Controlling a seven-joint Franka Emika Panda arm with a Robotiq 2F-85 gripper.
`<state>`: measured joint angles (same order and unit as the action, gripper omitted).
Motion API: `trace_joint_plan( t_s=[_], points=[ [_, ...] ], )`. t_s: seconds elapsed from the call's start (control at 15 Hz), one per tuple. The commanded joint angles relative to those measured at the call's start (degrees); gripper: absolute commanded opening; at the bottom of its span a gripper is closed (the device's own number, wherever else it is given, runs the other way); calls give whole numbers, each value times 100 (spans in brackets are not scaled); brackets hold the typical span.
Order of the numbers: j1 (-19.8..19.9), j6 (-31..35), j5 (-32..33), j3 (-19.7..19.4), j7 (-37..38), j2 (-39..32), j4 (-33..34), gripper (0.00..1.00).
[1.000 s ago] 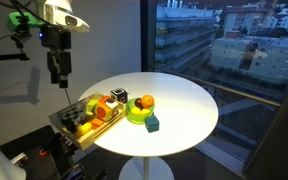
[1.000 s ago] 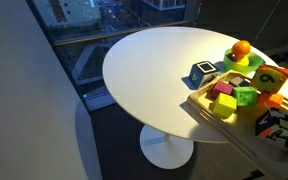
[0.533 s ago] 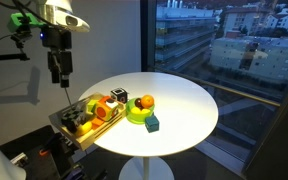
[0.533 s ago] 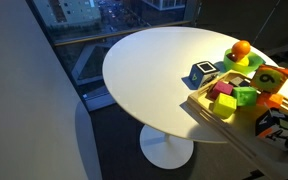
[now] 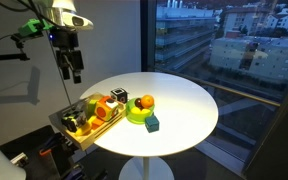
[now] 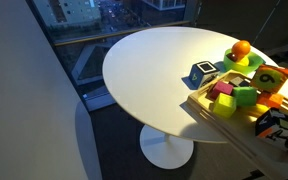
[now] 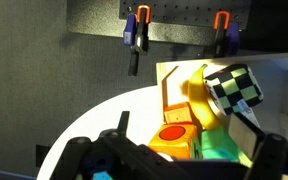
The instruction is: Move the soft orange block from the tray to the table
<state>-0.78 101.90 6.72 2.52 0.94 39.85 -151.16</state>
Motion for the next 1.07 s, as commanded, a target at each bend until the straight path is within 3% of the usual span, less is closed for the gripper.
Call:
trace_joint_plan(
  t_s=[0.0,0.4,1.0],
  points=[
    [-94,392,-261,-74,1,-351,191,100],
    [-91,1311,-410,-67,-38,-943,257,100],
    [-87,2110,-383,-205,-419,-1765,304,100]
  ],
)
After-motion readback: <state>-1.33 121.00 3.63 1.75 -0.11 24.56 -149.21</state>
